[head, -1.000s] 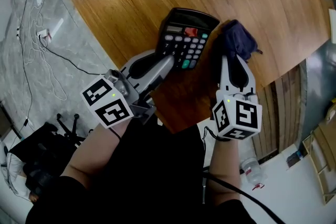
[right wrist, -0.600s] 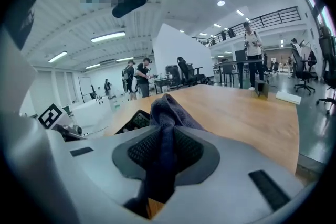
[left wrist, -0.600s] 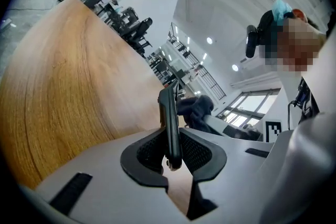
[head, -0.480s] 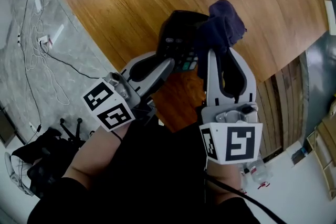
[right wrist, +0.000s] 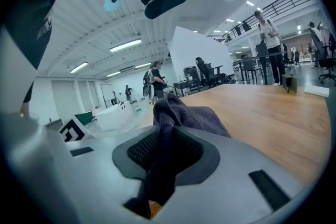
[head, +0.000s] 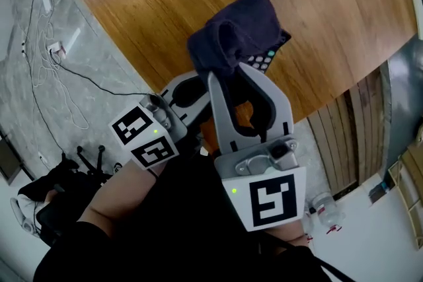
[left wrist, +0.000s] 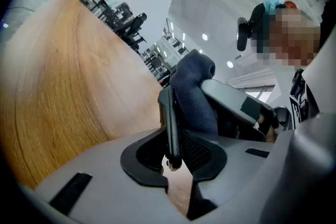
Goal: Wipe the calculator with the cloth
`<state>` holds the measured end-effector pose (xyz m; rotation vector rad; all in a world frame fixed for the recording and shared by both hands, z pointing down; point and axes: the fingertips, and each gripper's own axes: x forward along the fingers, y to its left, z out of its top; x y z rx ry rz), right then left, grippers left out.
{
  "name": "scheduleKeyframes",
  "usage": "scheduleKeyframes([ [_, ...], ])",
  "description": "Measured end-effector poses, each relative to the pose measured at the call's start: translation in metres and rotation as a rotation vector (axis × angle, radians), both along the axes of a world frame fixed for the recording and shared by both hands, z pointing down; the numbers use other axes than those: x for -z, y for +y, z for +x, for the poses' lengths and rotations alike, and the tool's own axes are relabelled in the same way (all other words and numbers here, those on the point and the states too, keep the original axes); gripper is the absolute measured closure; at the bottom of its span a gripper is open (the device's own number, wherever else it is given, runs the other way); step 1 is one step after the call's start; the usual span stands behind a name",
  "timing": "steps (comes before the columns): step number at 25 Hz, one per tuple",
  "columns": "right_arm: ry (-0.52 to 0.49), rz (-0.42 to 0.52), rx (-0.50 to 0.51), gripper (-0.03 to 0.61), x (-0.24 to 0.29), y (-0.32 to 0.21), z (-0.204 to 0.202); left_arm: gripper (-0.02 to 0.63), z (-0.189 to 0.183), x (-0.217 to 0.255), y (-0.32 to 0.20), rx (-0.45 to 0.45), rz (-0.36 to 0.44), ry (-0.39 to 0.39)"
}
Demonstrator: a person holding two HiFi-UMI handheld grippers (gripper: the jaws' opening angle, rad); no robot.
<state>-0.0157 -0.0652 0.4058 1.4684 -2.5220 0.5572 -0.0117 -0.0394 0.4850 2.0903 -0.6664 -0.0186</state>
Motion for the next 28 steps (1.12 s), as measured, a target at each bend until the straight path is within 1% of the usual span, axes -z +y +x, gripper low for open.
scheduleKeyframes([
  [5, -0.018, -0.025, 0.030, 0.505, -0.004, 0.008, -0.006, 0.545, -0.008, 0.001, -0.012, 0.032, 0.008, -0.003],
  [9, -0.015, -0.062, 0.014, 0.505, -0.017, 0.018, 0.000, 0.545, -0.015, 0.005, -0.016, 0.062, 0.005, 0.019],
  [13, -0.011, -0.098, -0.014, 0.505, -0.031, 0.027, 0.012, 0.545, -0.019, 0.002, -0.017, 0.081, -0.013, 0.022],
  [18, 0.022, -0.152, -0.053, 0.505, -0.054, 0.035, 0.022, 0.545, -0.028, 0.010, -0.022, 0.098, -0.016, 0.055],
  [28, 0.090, -0.210, -0.179, 0.505, -0.084, 0.028, 0.076, 0.545, -0.027, 0.018, -0.034, 0.127, -0.006, 0.067],
])
